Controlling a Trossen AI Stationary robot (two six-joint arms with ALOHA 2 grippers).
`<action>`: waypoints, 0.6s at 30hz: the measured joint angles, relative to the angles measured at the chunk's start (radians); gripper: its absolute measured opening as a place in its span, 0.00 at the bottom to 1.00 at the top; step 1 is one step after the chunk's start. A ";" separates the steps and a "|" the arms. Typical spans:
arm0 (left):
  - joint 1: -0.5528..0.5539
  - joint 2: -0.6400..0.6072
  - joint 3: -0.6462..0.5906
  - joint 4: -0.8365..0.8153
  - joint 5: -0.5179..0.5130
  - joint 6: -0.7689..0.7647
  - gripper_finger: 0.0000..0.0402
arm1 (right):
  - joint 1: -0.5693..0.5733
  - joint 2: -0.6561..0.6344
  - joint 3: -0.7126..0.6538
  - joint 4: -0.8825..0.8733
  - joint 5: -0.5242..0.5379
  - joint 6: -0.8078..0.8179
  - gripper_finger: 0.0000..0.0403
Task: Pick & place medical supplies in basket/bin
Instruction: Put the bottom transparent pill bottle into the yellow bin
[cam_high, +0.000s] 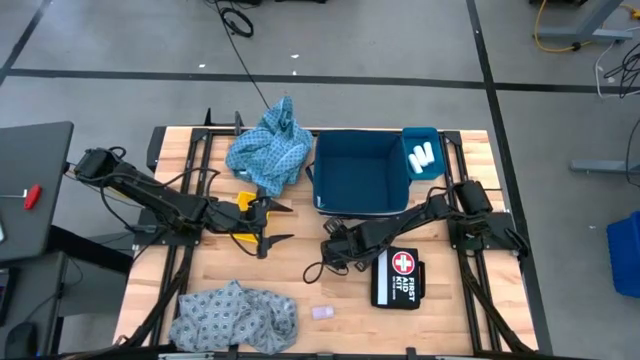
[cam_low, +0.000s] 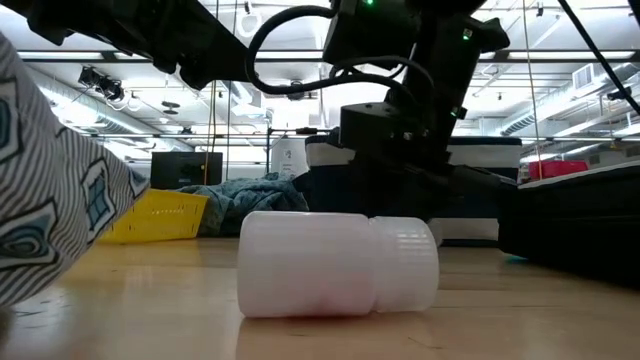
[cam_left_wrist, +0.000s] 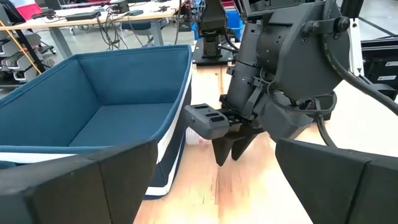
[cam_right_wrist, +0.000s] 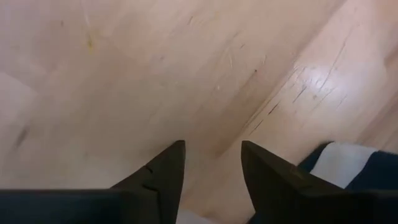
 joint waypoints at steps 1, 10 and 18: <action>0.000 0.000 0.000 0.000 0.000 0.000 0.82 | 0.002 0.000 0.000 -0.001 -0.005 0.026 0.43; 0.000 0.000 0.000 0.000 0.000 -0.004 0.82 | 0.003 -0.002 0.060 -0.065 -0.090 0.397 0.58; 0.000 0.000 0.000 0.000 0.000 -0.014 0.82 | -0.018 -0.003 0.061 -0.065 -0.156 0.755 0.59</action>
